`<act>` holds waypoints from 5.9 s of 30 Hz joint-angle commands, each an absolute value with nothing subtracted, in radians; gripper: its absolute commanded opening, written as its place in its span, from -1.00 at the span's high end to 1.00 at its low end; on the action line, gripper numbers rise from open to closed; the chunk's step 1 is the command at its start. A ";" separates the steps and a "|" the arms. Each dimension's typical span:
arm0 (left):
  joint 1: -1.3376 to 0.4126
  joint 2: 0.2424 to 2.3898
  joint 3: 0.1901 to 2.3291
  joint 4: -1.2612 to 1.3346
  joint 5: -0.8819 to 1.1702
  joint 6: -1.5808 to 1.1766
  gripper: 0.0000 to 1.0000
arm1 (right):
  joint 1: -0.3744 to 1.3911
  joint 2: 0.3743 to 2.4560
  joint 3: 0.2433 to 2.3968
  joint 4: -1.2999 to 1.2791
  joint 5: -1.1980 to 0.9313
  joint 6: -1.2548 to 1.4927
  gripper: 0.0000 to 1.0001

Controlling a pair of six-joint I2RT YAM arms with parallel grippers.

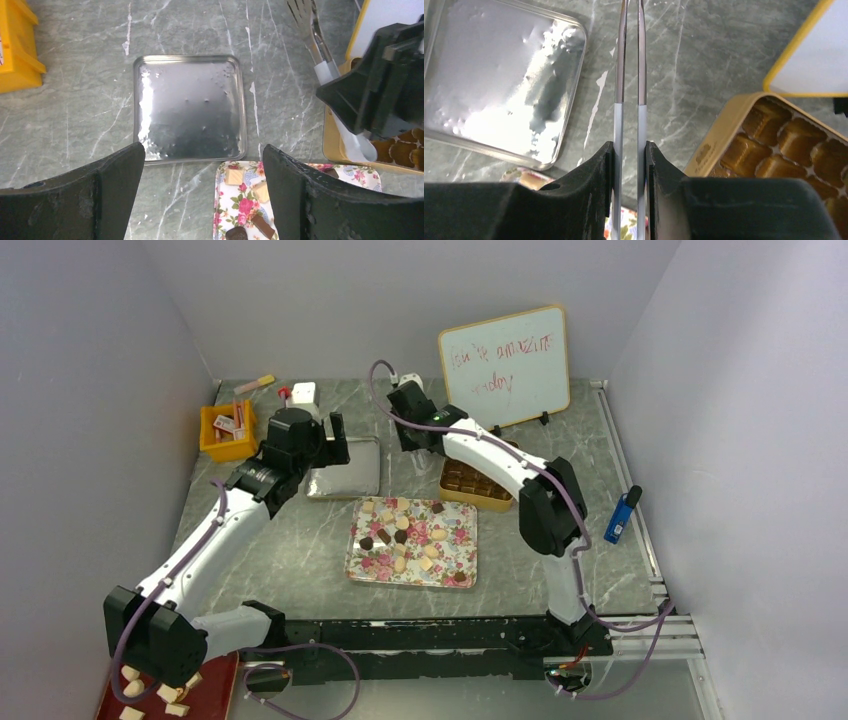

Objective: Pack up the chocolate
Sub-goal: Pick up the fake chocolate from the plate, then place the fake chocolate in the packing box.

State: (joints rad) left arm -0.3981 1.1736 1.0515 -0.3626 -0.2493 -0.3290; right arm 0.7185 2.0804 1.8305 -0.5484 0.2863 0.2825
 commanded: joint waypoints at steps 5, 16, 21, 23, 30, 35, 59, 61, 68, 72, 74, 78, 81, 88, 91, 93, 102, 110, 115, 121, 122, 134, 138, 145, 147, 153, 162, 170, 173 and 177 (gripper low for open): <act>-0.395 1.137 1.031 -0.336 -0.204 -0.346 -0.84 | 0.757 1.885 1.712 -0.658 0.287 0.375 0.61; -0.396 1.139 1.025 -0.327 -0.186 -0.353 -0.83 | 0.851 1.730 1.558 -0.747 0.324 0.444 0.57; -0.396 1.143 1.030 -0.330 -0.187 -0.350 -0.83 | 0.894 1.626 1.488 -0.794 0.323 0.487 0.57; -0.396 1.143 1.030 -0.330 -0.188 -0.350 -0.83 | 0.915 1.587 1.464 -0.831 0.323 0.510 0.57; -0.396 1.140 1.033 -0.331 -0.187 -0.356 -0.83 | 0.995 1.443 1.367 -0.964 0.341 0.607 0.58; -0.396 1.141 1.031 -0.324 -0.180 -0.366 -0.83 | 1.059 1.357 1.319 -1.069 0.345 0.691 0.58; -0.396 1.124 1.005 -0.331 -0.152 -0.373 -0.79 | 1.210 1.271 1.122 -1.123 0.336 0.913 0.06; -0.396 1.127 1.004 -0.330 -0.151 -0.373 -0.79 | 1.209 1.266 1.117 -1.114 0.337 0.918 0.07; -0.396 1.140 1.010 -0.323 -0.146 -0.369 -0.79 | 1.211 1.270 1.106 -1.092 0.341 0.916 0.17; -0.396 1.146 1.012 -0.320 -0.145 -0.369 -0.78 | 1.211 1.271 1.103 -1.065 0.356 0.910 0.15; -0.396 1.147 1.010 -0.317 -0.143 -0.369 -0.78 | 1.212 1.282 1.105 -1.053 0.365 0.905 0.14; -0.396 1.150 1.008 -0.316 -0.140 -0.368 -0.78 | 1.210 1.303 1.100 -1.028 0.377 0.894 0.11; -0.396 1.151 1.012 -0.317 -0.141 -0.366 -0.78 | 1.212 1.315 1.090 -1.002 0.378 0.888 0.10; -0.396 1.155 1.018 -0.316 -0.136 -0.361 -0.77 | 1.211 1.345 1.071 -0.959 0.394 0.880 0.07; -0.396 1.158 1.022 -0.317 -0.134 -0.356 -0.77 | 1.211 1.362 1.069 -0.949 0.400 0.880 0.06; -0.396 1.159 1.024 -0.320 -0.135 -0.353 -0.77 | 1.211 1.370 1.066 -0.941 0.401 0.881 0.06; -0.396 1.164 1.025 -0.312 -0.135 -0.352 -0.77 | 1.211 1.341 1.076 -0.941 0.435 0.892 0.08; -0.396 1.188 1.040 -0.297 -0.123 -0.364 -0.75 | 1.211 1.304 1.124 -0.983 0.458 0.871 0.09; -0.396 1.196 1.038 -0.286 -0.118 -0.374 -0.75 | 1.212 1.303 1.106 -0.983 0.441 0.866 0.09; -0.396 1.206 1.039 -0.282 -0.115 -0.379 -0.74 | 1.210 1.316 1.088 -0.977 0.440 0.858 0.08; -0.396 1.206 1.041 -0.282 -0.116 -0.379 -0.74 | 1.210 1.316 1.084 -0.974 0.439 0.855 0.07; -0.396 1.201 1.031 -0.286 -0.123 -0.380 -0.73 | 1.207 1.326 1.035 -0.937 0.417 0.858 0.08; -0.396 1.203 1.031 -0.285 -0.121 -0.383 -0.72 | 1.206 1.329 1.018 -0.914 0.404 0.851 0.07; -0.397 1.198 1.026 -0.286 -0.120 -0.388 -0.72 | 1.194 1.344 0.995 -0.864 0.389 0.827 0.07; -0.397 1.197 1.027 -0.288 -0.122 -0.388 -0.72 | 1.192 1.352 0.994 -0.857 0.386 0.820 0.07; -0.397 1.193 1.025 -0.290 -0.128 -0.385 -0.72 | 1.185 1.356 0.985 -0.850 0.387 0.812 0.08; -0.397 1.200 1.020 -0.285 -0.120 -0.387 -0.72 | 1.180 1.360 0.961 -0.841 0.375 0.810 0.30; -0.397 1.195 1.019 -0.285 -0.124 -0.381 -0.72 | 1.180 1.355 0.979 -0.865 0.375 0.818 0.85; -0.397 1.194 1.022 -0.285 -0.124 -0.378 -0.72 | 1.181 1.357 1.003 -0.880 0.383 0.821 1.00; -0.397 1.192 1.023 -0.284 -0.127 -0.376 -0.72 | 1.182 1.351 1.030 -0.899 0.396 0.822 1.00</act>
